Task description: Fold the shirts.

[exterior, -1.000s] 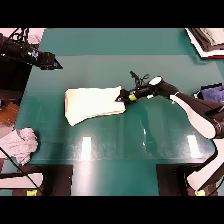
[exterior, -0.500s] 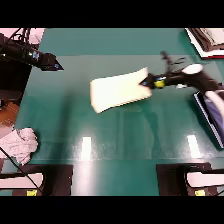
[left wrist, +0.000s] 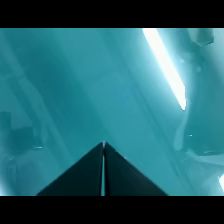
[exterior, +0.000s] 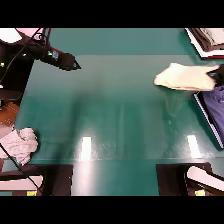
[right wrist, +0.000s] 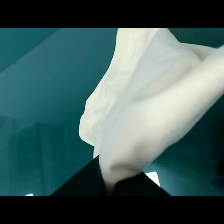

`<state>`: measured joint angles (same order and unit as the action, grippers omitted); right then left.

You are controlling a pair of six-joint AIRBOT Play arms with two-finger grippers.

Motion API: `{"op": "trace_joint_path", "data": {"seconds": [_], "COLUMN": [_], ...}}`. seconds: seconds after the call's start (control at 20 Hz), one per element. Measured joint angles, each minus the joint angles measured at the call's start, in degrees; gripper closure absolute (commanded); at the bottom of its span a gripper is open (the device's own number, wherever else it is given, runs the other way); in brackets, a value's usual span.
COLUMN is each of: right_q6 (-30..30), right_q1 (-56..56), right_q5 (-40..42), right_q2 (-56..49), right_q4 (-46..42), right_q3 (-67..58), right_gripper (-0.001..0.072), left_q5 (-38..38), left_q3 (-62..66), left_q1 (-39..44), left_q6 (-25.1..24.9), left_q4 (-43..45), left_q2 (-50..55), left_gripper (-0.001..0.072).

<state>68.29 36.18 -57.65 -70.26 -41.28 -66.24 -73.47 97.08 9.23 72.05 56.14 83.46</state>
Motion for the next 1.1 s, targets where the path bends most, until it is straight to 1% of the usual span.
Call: {"op": "trace_joint_path", "data": {"seconds": [0.2,0.45,0.7,0.9,1.1], "right_q6": [0.07,0.07,0.07,0.55,3.34], "right_q1": [7.04,9.84,13.16,16.74,18.88], "right_q5": [0.55,-2.10,-4.72,-7.34,-9.53], "right_q2": [0.22,-1.51,-0.17,2.21,6.25], "right_q4": [-0.24,-0.59,-0.74,-1.42,-8.68], "right_q3": [-2.16,-11.61,-19.23,-20.22,-16.87], "right_gripper": [0.0696,0.0696,0.0696,0.0696,0.0694], "left_q5": [1.38,1.92,2.05,2.10,1.99], "left_q3": [0.00,0.00,0.00,0.00,0.00], "left_q1": [2.08,2.84,2.91,2.91,2.91], "left_q6": [0.00,0.02,0.00,0.00,-0.17], "left_q4": [0.02,0.11,0.13,0.39,0.59], "left_q2": [0.02,0.02,0.02,0.02,0.02], "left_gripper": [0.0684,0.0684,0.0684,0.0685,0.0684]}}
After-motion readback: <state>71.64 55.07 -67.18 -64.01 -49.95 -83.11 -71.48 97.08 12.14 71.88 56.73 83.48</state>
